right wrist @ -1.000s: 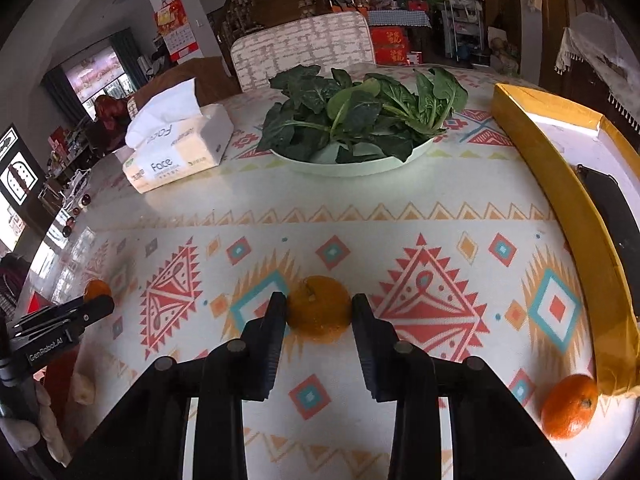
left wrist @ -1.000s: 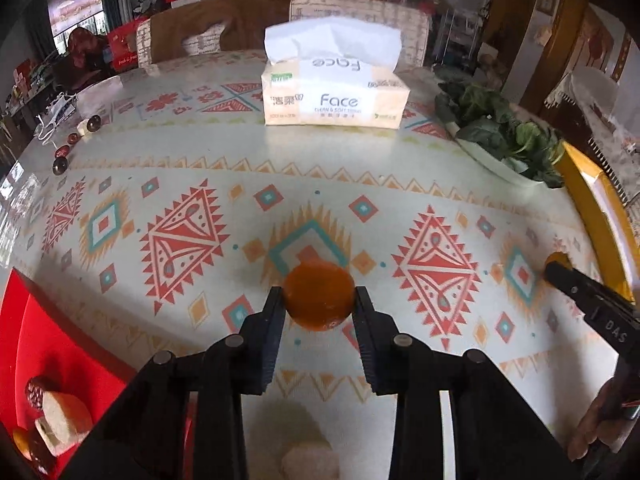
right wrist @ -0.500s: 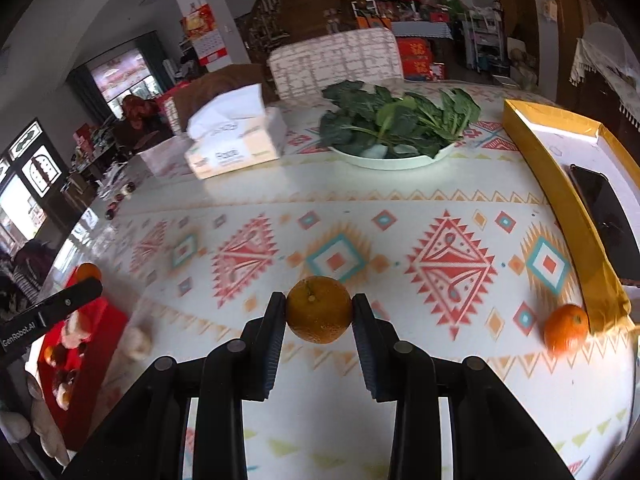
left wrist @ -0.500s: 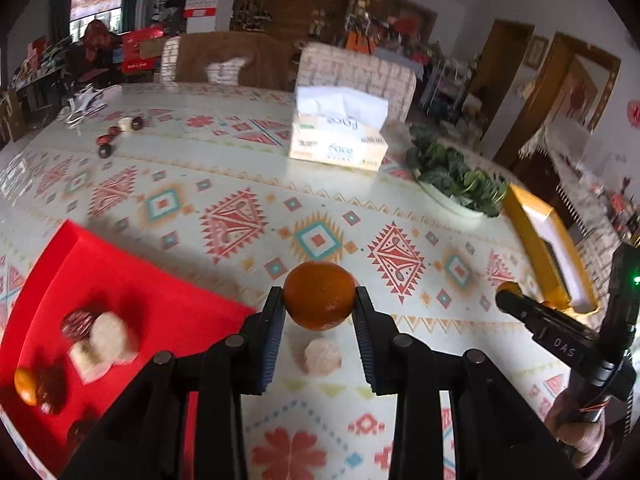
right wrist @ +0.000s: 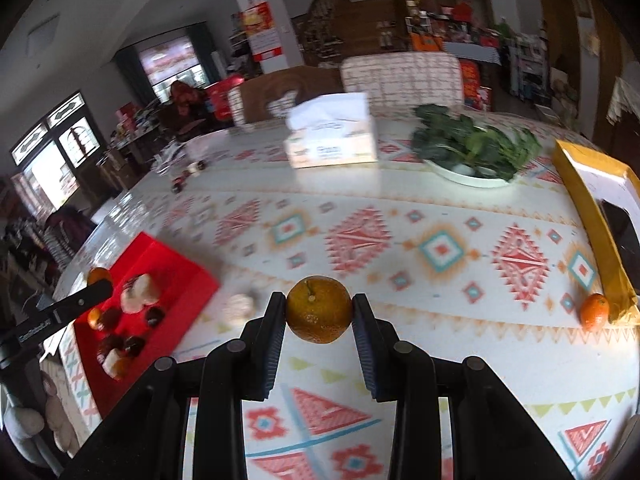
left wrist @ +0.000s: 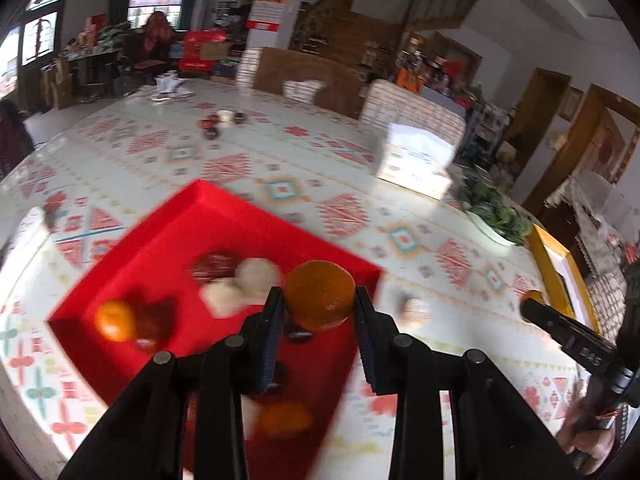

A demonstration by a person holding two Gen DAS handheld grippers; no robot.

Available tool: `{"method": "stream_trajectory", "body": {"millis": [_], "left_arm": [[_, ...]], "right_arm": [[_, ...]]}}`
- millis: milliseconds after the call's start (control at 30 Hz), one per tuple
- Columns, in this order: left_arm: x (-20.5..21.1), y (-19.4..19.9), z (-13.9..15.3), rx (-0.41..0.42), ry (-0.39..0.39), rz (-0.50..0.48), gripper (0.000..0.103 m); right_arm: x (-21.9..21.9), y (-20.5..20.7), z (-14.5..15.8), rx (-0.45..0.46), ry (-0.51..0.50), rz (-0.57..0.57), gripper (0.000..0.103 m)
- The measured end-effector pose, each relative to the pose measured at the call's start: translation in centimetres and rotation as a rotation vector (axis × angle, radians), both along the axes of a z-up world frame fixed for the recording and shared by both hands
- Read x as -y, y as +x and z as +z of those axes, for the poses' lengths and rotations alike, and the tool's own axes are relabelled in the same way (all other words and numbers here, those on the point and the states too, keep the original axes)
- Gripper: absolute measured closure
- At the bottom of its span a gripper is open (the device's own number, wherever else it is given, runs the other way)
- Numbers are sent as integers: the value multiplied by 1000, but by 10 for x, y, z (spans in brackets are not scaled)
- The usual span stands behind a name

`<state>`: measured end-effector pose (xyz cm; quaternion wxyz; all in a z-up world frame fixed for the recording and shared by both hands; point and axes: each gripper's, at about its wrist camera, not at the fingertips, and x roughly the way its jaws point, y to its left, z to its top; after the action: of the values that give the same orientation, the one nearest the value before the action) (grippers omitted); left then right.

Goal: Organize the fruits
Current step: 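Carry both tangerines into the red tray and open both tools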

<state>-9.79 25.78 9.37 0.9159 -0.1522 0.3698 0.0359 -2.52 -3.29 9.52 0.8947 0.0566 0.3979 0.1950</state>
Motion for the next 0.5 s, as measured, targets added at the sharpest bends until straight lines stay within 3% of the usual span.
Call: {"method": "stream_trajectory", "body": {"millis": [233,500], "left_arm": [[-63,-7,-1,-16,54,94,70],[-98,5,-20,-55,52,125,70]], "right_arm": [[-54,-12,6,0,10,103,66],[-129,-19,-3,-29,-5,238,66]]}}
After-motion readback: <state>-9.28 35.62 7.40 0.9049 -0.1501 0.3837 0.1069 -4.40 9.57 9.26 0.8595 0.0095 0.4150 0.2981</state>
